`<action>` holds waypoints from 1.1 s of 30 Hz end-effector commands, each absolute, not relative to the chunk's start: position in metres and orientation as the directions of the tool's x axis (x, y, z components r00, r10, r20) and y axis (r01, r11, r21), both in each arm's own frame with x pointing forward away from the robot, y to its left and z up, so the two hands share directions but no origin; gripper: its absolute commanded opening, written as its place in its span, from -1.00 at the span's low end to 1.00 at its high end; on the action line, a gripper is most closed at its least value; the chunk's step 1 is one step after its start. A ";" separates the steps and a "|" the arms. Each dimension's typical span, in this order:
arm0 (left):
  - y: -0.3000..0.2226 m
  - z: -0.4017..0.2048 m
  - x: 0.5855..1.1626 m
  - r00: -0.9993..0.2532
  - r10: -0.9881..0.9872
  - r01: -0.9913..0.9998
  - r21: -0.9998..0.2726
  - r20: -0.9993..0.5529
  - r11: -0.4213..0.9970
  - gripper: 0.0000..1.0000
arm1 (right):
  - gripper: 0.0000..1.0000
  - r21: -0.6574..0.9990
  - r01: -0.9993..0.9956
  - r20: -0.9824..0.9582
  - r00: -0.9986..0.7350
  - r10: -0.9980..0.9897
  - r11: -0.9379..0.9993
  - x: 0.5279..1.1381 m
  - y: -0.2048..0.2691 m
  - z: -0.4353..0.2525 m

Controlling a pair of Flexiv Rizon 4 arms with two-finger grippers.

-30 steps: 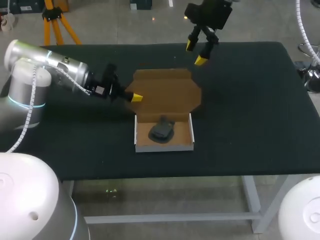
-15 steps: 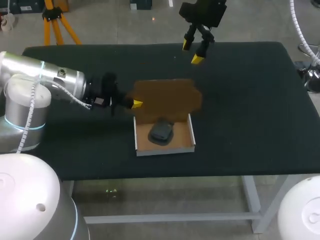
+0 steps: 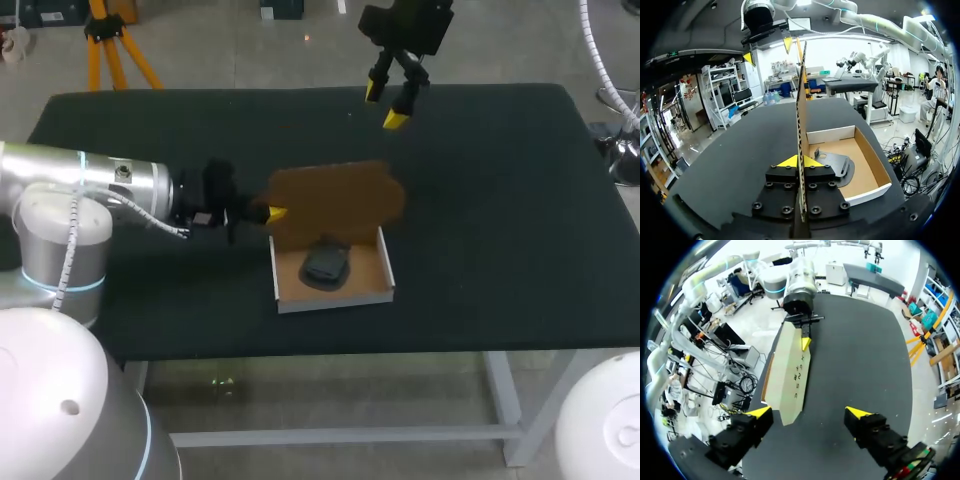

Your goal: Assemble the packaging by folding the flat box into shape, placing the metal phone stand inside, and closing the box properly

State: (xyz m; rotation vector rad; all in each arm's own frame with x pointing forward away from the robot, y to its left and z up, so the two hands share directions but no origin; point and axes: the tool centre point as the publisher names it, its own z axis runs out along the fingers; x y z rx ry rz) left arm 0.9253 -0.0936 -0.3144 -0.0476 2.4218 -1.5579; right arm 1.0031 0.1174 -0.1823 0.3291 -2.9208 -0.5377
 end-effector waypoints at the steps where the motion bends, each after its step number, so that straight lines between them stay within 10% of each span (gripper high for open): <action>1: -0.091 -0.318 0.931 -0.968 -0.150 0.124 -0.906 -0.199 0.405 -1.00 | 1.00 0.367 -0.187 0.116 -0.963 -0.245 0.911 1.004 0.117 -0.181; 33: -0.091 -0.315 0.933 -0.976 -0.080 0.156 -0.907 -0.203 0.392 -1.00 | 1.00 0.360 -0.157 0.142 -0.965 -0.220 0.920 1.003 0.124 -0.179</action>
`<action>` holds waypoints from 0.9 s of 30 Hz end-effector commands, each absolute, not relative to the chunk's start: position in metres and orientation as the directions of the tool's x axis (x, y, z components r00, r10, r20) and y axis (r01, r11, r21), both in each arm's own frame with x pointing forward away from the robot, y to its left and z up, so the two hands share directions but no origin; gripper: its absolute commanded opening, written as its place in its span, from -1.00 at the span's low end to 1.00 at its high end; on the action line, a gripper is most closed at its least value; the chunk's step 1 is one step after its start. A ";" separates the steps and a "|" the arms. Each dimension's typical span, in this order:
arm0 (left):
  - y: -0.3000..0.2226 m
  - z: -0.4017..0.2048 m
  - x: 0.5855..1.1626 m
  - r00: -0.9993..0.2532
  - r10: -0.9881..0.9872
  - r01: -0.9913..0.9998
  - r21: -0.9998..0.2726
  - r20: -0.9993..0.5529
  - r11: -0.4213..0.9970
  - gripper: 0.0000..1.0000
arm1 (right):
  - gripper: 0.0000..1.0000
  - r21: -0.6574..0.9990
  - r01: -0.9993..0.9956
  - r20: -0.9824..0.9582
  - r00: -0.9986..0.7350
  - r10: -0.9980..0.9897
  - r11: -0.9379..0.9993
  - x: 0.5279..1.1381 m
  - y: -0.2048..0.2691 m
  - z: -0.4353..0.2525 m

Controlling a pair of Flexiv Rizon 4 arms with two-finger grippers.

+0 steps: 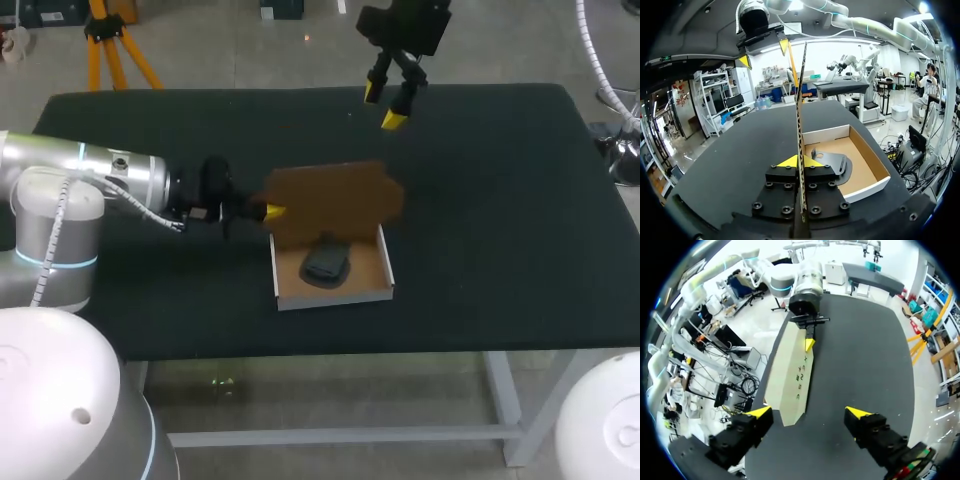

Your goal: Assemble the packaging by folding the flat box into shape, placing the metal phone stand inside, and closing the box properly

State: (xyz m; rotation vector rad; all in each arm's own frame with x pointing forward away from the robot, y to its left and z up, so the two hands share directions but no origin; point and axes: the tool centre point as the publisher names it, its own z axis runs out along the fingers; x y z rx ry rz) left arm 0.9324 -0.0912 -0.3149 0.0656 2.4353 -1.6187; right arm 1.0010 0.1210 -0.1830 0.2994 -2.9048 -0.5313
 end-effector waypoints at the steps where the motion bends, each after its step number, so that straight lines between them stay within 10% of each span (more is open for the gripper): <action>1: -0.091 -0.315 0.933 -0.976 -0.080 0.156 -0.907 -0.203 0.392 -1.00 | 1.00 0.360 -0.154 0.143 -0.965 -0.218 0.920 1.003 0.124 -0.179; 27: -0.091 -0.315 0.933 -0.976 -0.080 0.156 -0.907 -0.203 0.392 -1.00 | 1.00 0.165 -0.094 0.055 -0.993 -0.105 0.982 1.011 0.160 -0.178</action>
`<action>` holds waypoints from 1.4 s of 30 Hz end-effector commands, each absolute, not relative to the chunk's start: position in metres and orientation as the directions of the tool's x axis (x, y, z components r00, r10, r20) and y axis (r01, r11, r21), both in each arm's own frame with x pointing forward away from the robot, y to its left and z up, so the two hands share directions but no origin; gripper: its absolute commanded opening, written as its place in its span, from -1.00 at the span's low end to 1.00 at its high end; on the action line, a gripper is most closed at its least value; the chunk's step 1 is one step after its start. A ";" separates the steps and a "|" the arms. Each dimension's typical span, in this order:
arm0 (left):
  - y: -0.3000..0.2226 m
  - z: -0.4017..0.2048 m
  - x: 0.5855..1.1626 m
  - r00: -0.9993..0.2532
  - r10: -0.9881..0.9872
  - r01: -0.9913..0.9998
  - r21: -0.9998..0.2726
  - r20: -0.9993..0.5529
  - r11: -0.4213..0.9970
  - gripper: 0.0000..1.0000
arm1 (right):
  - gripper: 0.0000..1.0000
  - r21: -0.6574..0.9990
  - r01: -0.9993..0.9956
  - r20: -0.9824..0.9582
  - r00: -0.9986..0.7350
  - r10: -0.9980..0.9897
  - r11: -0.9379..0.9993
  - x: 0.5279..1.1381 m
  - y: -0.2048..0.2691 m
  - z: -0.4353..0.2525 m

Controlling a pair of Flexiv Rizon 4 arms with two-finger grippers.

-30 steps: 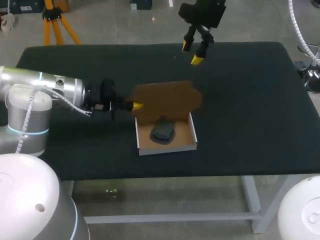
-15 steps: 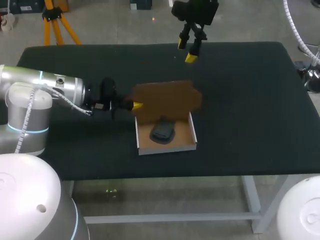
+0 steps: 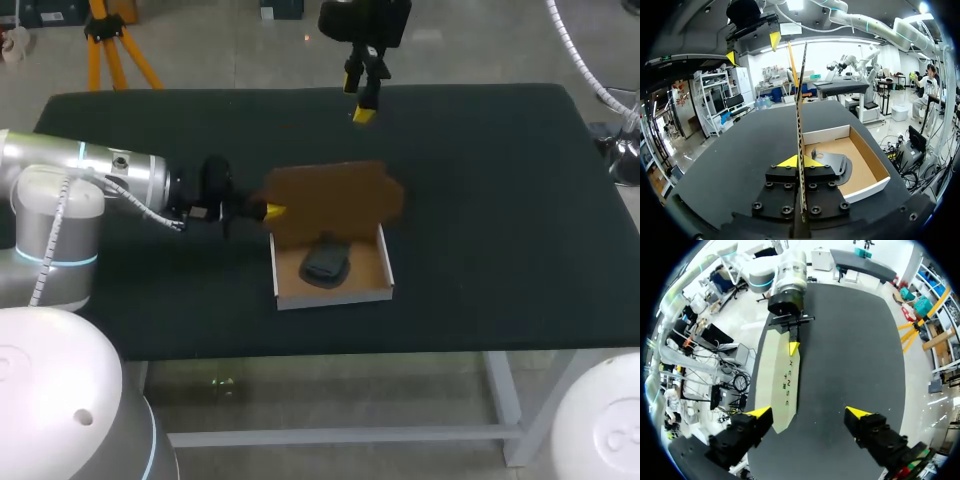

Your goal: Assemble the packaging by folding the flat box into shape, placing the metal phone stand inside, and closing the box properly

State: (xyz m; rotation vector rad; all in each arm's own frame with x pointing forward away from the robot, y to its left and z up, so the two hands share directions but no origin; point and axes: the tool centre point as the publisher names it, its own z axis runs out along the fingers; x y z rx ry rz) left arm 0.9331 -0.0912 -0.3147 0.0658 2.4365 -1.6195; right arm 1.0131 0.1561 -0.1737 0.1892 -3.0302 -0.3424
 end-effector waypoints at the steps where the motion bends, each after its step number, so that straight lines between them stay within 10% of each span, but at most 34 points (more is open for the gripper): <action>1: -0.091 -0.315 0.933 -0.976 -0.080 0.156 -0.907 -0.203 0.392 -1.00 | 1.00 0.164 -0.098 0.047 -0.993 -0.107 0.982 1.011 0.163 -0.178; 8: -0.091 -0.315 0.933 -0.976 -0.080 0.156 -0.907 -0.203 0.392 -1.00 | 1.00 0.039 -0.084 0.000 -0.996 -0.084 0.996 1.008 0.181 -0.178; 14: -0.091 -0.315 0.933 -0.976 -0.080 0.156 -0.907 -0.203 0.392 -1.00 | 0.00 0.001 -0.096 -0.027 -0.995 -0.096 0.995 1.004 0.191 -0.182; 42: -0.091 -0.315 0.933 -0.976 -0.080 0.156 -0.907 -0.203 0.392 -1.00 | -0.13 0.034 -0.185 -0.019 -0.983 -0.184 0.982 0.965 0.197 -0.217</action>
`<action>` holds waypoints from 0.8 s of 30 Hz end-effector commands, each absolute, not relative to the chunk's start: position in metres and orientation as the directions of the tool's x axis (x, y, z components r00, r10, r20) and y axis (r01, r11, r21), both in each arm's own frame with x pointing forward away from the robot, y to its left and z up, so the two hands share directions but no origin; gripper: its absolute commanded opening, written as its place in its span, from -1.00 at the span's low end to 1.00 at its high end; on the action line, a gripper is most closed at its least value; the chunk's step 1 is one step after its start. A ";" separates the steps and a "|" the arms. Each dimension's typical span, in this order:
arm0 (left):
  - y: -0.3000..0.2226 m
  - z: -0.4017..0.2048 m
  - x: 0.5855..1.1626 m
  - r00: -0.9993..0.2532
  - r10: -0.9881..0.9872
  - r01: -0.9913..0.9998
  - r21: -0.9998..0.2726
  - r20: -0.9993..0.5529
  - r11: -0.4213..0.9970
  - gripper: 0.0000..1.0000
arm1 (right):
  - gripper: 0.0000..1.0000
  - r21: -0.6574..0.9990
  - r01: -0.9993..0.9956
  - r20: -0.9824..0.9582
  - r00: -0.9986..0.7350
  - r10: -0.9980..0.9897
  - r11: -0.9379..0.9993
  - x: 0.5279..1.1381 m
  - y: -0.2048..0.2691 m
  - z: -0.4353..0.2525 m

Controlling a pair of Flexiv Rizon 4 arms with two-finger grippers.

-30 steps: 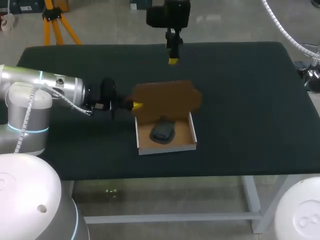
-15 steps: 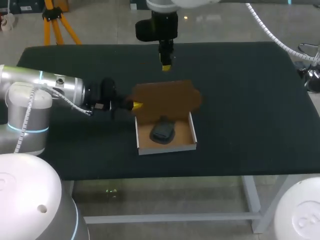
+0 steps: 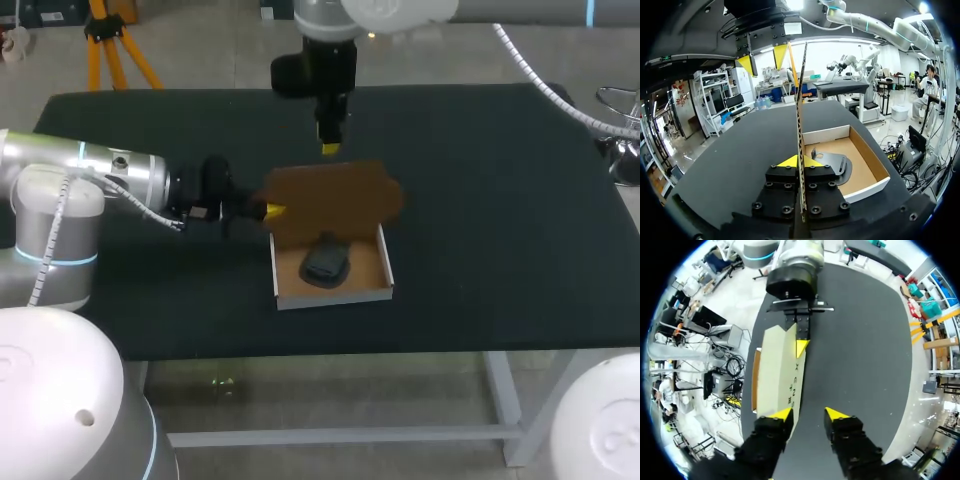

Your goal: Assemble the packaging by folding the flat box into shape, placing the metal phone stand inside, and closing the box properly

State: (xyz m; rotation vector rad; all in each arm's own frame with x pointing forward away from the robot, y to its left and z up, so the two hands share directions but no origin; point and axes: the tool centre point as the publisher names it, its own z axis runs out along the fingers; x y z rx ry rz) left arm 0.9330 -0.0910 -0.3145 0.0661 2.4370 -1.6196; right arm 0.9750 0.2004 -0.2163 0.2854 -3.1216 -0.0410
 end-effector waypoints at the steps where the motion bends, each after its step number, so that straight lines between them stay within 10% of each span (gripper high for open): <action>1: -0.091 -0.315 0.933 -0.976 -0.080 0.156 -0.907 -0.203 0.392 -1.00 | -0.12 0.033 -0.187 -0.020 -0.982 -0.186 0.982 0.963 0.197 -0.217; 24: -0.091 -0.315 0.933 -0.976 -0.080 0.156 -0.907 -0.203 0.392 -1.00 | -0.13 0.022 -0.196 -0.052 -0.979 -0.195 0.980 0.927 0.203 -0.223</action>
